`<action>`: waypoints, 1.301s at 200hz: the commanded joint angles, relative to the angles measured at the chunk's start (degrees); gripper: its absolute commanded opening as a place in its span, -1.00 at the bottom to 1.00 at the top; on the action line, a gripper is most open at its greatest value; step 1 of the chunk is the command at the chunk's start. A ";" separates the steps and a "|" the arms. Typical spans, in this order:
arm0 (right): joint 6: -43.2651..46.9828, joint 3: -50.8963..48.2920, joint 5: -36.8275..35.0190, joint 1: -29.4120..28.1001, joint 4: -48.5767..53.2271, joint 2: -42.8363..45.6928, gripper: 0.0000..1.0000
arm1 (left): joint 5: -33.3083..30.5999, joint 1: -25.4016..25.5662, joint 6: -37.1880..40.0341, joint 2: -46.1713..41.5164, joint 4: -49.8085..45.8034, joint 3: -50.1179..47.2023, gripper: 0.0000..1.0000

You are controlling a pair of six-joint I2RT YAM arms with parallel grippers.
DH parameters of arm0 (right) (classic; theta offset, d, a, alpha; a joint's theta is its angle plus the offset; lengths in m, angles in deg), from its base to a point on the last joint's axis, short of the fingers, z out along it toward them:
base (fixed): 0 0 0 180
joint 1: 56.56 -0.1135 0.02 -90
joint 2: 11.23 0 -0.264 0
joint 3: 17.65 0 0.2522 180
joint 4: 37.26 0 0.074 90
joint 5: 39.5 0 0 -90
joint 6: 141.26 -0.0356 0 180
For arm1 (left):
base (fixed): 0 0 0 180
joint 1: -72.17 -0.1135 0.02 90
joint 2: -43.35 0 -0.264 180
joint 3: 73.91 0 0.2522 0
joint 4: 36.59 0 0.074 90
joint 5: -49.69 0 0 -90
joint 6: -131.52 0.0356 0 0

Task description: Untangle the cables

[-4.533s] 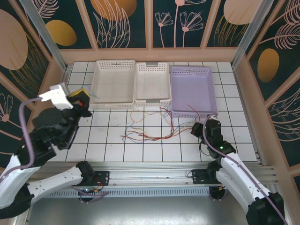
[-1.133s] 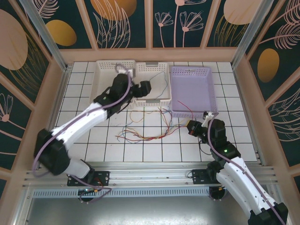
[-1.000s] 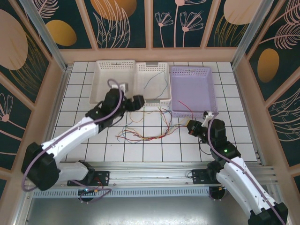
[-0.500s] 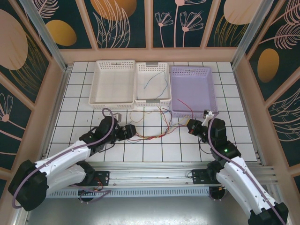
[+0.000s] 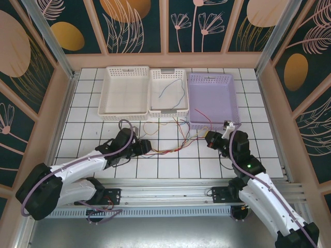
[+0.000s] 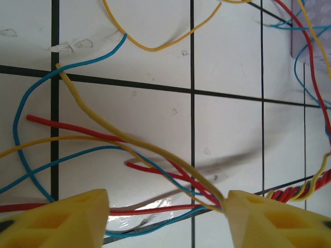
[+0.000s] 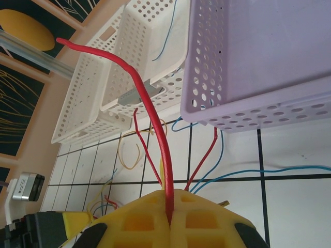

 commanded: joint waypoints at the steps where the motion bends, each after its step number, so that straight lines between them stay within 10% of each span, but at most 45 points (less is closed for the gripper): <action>1: -0.51 -0.52 1.21 -0.92 -3.65 0.59 -1.00 | -0.87 0.41 0.40 1.05 2.21 1.63 0.03; 70: -0.35 -1.71 0.53 -2.20 -4.29 0.33 -1.00 | -0.89 0.70 0.53 4.55 4.99 1.64 -1.00; 208: -4.48 -6.32 -9.99 -1.46 3.24 0.41 -1.00 | -13.78 0.71 3.75 -22.39 -17.62 4.70 -1.00; 260: -1.86 -6.01 -0.02 -1.53 -1.72 0.83 -0.41 | -12.51 0.67 3.50 -22.38 -15.80 5.48 -1.00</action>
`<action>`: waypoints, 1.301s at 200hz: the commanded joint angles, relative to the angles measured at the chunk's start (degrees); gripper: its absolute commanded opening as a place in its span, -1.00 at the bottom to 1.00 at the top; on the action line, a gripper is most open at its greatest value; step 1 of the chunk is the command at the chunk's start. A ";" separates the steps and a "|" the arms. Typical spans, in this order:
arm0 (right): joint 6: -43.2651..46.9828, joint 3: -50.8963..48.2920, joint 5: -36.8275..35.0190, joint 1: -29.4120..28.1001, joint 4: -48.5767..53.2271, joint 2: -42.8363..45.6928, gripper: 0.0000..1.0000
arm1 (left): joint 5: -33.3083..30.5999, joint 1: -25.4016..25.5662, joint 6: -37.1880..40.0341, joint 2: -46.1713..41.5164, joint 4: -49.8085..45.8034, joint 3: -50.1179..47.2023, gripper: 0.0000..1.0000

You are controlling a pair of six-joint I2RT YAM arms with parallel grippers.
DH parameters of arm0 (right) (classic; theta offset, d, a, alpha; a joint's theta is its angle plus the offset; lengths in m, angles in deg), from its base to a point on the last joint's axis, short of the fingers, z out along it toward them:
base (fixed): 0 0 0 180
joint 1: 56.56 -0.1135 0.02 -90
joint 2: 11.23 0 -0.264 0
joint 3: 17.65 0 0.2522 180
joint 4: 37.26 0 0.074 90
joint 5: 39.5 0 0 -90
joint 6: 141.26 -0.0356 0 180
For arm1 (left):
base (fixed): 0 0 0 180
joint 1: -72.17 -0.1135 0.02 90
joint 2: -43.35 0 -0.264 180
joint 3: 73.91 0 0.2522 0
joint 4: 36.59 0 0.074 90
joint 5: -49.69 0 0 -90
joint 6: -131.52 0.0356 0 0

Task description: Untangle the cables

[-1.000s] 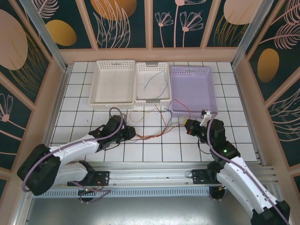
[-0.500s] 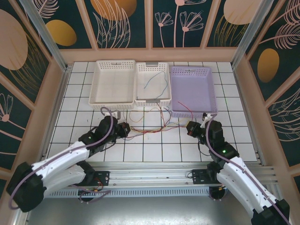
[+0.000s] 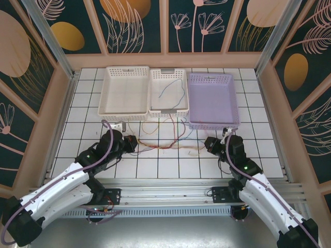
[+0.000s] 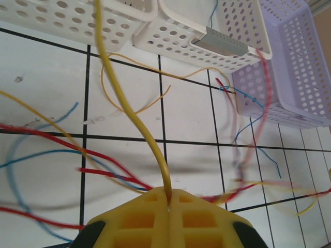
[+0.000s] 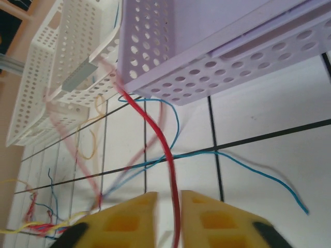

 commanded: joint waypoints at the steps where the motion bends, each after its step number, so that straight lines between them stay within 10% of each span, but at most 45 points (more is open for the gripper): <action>1: 1.71 -0.33 4.72 0.17 -3.20 0.66 -0.39 | -1.26 -0.25 1.17 -0.16 -1.25 2.09 -1.00; 46: 1.03 -1.27 11.28 -1.31 -10.96 -0.77 0.06 | 0.76 -0.23 1.37 1.81 1.36 2.21 -1.00; 96: 2.56 4.36 5.21 -11.94 -20.39 -19.34 0.10 | 1.48 -0.17 1.35 2.70 2.76 3.20 -1.00; 208: 2.85 21.69 1.77 -19.66 -30.38 -59.28 -0.33 | 2.10 -0.15 0.34 -0.16 2.85 1.22 -1.00; 242: 3.18 23.86 -0.55 -20.00 -28.28 -62.18 -1.00 | 1.89 -0.15 0.20 -0.99 2.46 0.82 -1.00; 260: 3.10 23.60 -2.56 -20.01 -26.47 -62.08 -1.00 | 1.27 -0.15 0.41 -1.89 1.52 1.12 -1.00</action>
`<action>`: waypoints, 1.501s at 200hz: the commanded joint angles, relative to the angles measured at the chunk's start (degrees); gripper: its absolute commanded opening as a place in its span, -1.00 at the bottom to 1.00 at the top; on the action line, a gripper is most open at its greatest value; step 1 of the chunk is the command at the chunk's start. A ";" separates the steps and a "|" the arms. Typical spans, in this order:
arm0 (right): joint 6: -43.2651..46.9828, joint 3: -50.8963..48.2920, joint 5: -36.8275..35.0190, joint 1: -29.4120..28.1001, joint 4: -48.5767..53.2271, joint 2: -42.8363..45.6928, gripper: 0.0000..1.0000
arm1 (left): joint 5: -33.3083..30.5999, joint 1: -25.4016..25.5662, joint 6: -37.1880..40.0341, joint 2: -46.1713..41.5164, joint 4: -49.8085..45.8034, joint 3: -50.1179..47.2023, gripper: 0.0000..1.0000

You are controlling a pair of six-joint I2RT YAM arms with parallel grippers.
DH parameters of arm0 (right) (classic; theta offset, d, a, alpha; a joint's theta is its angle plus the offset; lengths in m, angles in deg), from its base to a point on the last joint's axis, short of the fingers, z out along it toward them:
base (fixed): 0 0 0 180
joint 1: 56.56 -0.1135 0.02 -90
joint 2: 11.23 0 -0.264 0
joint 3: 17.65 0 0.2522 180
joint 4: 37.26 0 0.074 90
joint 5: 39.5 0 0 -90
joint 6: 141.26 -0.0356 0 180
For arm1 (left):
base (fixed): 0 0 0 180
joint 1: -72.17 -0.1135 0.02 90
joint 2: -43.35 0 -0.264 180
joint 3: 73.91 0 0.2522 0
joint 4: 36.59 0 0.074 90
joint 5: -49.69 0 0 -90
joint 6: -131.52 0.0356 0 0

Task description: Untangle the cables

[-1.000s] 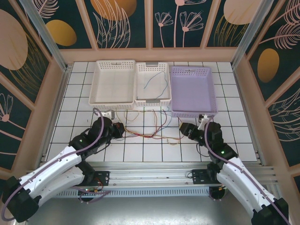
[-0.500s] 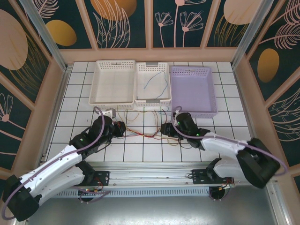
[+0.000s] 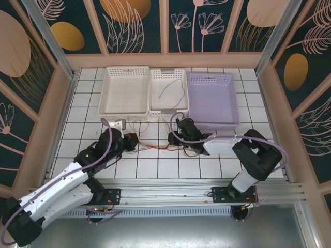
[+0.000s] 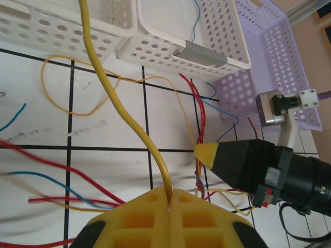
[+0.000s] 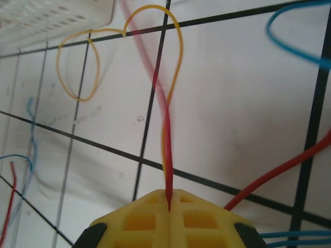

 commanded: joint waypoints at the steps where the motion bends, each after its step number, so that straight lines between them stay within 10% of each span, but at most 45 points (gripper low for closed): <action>1: 0.32 1.04 -3.49 -0.32 1.46 -0.21 -1.00 | -0.11 -0.10 0.06 -1.55 -0.25 -0.25 -1.00; 169: 0.02 -16.86 -16.02 10.92 11.32 23.02 -1.00 | -22.29 -0.10 10.03 -10.24 -29.12 28.39 -1.00; 300: 1.16 -19.66 -9.64 7.66 6.08 30.11 -1.00 | -20.03 -0.10 14.29 -1.50 -25.37 40.88 -1.00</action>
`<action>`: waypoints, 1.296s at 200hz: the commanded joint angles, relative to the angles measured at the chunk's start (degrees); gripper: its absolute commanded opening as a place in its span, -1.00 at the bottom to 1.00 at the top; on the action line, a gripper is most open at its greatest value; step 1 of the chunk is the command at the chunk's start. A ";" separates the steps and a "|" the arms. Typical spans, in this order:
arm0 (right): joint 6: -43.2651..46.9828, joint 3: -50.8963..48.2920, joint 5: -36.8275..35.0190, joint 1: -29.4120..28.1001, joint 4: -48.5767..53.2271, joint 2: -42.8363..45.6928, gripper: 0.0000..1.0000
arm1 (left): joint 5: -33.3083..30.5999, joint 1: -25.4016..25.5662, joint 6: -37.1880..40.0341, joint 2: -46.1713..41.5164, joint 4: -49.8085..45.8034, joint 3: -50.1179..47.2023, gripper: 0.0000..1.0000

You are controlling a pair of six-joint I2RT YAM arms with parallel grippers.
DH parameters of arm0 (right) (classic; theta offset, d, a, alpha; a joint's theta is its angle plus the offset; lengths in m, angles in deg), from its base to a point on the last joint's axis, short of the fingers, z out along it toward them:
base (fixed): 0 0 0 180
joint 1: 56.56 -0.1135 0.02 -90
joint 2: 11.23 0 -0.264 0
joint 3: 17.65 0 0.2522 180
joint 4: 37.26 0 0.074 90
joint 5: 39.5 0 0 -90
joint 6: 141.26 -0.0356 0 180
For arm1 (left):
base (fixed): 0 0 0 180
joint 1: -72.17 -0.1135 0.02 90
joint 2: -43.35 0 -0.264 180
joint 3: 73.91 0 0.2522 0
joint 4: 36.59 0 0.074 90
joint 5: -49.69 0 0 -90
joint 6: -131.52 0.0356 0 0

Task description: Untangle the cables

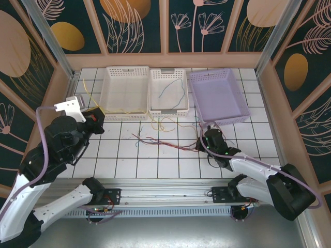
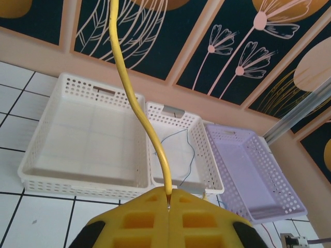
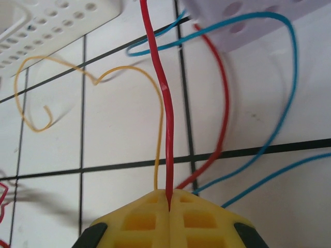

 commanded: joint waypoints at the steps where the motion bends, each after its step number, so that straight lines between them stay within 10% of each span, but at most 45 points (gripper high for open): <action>1: 1.15 -0.01 1.70 -2.83 -3.84 1.29 -1.00 | 1.12 -0.10 1.72 1.10 3.17 -0.18 -1.00; 93: 2.30 2.67 3.31 -9.60 -8.71 -0.22 -1.00 | -0.93 -0.11 7.71 12.01 11.02 4.70 -1.00; 197: 3.88 5.19 3.28 -14.12 -9.32 -1.71 -1.00 | -26.02 -1.66 25.06 19.38 21.59 7.08 -1.00; 259: 4.08 7.57 3.28 -16.41 -9.39 -2.69 -1.00 | -24.63 -8.17 29.38 27.52 28.76 7.83 -1.00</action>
